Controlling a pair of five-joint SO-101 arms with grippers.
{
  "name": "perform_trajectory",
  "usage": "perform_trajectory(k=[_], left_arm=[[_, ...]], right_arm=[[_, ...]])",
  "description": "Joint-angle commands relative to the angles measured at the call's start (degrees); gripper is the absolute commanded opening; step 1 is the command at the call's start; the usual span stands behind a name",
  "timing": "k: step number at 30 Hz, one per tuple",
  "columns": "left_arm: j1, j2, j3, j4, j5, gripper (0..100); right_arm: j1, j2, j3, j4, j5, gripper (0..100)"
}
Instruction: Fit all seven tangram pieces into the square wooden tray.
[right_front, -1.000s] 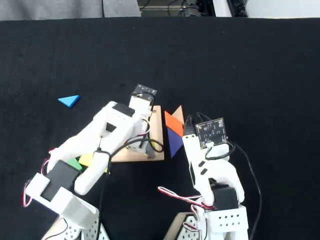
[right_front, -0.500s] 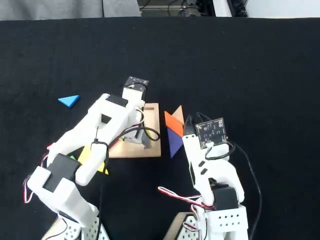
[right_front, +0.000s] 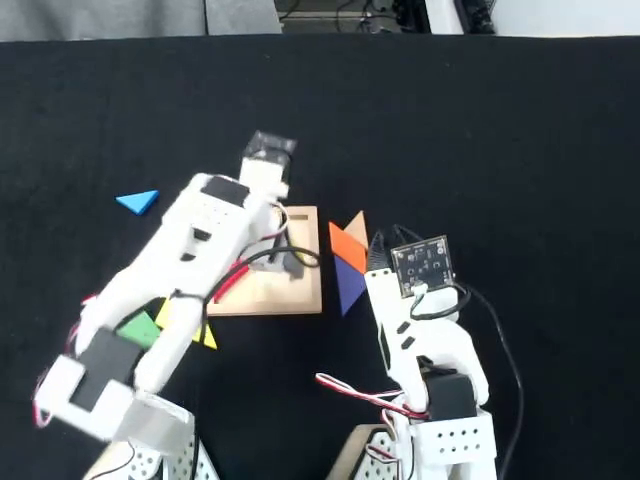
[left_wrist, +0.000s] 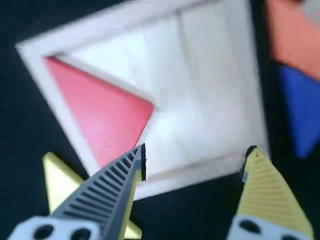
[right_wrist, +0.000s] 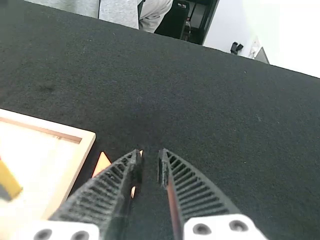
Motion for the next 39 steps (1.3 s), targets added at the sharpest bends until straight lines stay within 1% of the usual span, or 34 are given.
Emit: perform_trajectory(k=[1, 4, 10, 16, 20, 24, 26, 28, 30, 33, 35, 39], left_arm=[[-0.7, -14.3, -3.7, 4.8, -0.8, 32], [-5.9, -21.2, -3.7, 6.4, -0.8, 32], [-22.4, -29.9, -0.7, 6.9, -0.7, 32], [-35.5, -31.8, 3.4, 11.9, -0.8, 32], [-42.3, -32.0, 3.2, 13.1, -0.8, 32], [-45.8, -31.8, 4.1, 13.5, -1.0, 32], [-46.1, -31.8, 5.6, 13.4, -3.8, 32], [-46.2, -31.7, 8.5, 12.9, -8.4, 32], [-45.5, -32.2, 10.9, 12.8, -11.5, 32], [-42.9, -32.3, 13.1, 10.3, -15.5, 32], [-42.2, -32.3, 14.2, 8.5, -18.5, 26], [-40.9, -31.7, 16.7, 7.1, -20.3, 8]], right_arm=[[-0.7, -2.6, 0.0, 0.4, 0.4, 7.8], [-0.7, -2.6, 0.0, 0.3, 0.4, 7.8], [-0.7, -2.6, 0.0, 0.4, 0.4, 7.8], [-0.7, -2.6, 0.0, 0.4, 0.5, 7.8], [-0.7, -2.5, 0.0, 1.1, 4.0, 7.8], [-0.7, -2.9, 0.0, 1.5, 4.0, 7.8], [-0.7, -2.9, 0.0, 1.4, 4.0, 7.8], [-0.7, -2.9, 0.0, 1.2, 4.0, 7.8], [-0.7, -2.9, 0.0, 1.2, 3.9, 7.9], [-0.8, -2.9, 0.0, 1.3, 3.9, 7.9], [-0.8, -2.9, 0.0, 1.5, 3.9, 7.9], [-0.8, -2.9, 0.0, 1.4, 3.9, 7.9]])
